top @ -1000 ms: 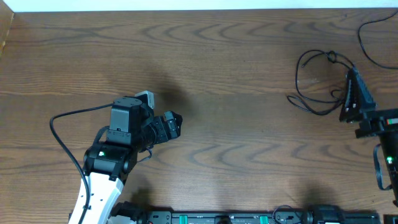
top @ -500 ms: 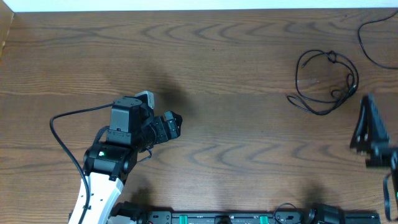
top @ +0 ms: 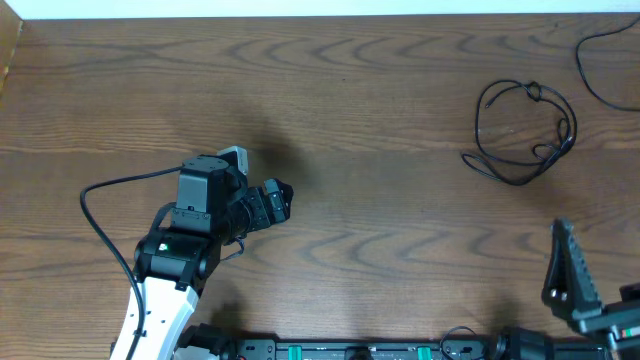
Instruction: Untangle cables
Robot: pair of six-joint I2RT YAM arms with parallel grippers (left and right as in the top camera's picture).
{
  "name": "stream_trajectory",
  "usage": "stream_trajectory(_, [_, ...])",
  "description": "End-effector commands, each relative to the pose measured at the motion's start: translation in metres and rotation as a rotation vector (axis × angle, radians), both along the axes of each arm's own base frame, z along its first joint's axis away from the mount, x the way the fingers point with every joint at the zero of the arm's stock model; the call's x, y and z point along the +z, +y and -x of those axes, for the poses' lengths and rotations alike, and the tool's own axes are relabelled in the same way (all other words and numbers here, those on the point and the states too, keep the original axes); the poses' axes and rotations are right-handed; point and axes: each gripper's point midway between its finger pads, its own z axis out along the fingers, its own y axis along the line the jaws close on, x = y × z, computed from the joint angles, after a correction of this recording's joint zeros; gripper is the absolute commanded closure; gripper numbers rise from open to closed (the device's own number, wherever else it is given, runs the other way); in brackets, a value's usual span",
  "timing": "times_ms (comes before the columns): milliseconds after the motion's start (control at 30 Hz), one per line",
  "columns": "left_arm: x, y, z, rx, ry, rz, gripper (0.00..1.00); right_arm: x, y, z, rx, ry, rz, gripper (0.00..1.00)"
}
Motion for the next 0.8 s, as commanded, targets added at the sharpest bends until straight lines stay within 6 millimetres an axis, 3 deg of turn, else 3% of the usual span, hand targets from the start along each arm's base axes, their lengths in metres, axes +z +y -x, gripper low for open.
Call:
stream_trajectory(0, [0.002,0.002,-0.002,0.004,-0.010,-0.011,0.08,0.002,0.009,0.019,0.044,-0.044,0.019,0.01])
stream_trajectory(400, [0.002,0.002,-0.002,0.004,-0.010,-0.011,0.08,0.009,0.026,0.091,0.180,-0.223,0.101,0.01])
stream_trajectory(767, [0.002,0.002,-0.002,0.004,-0.010,-0.011,0.08,0.012,0.024,0.147,0.241,-0.393,0.186,0.01])
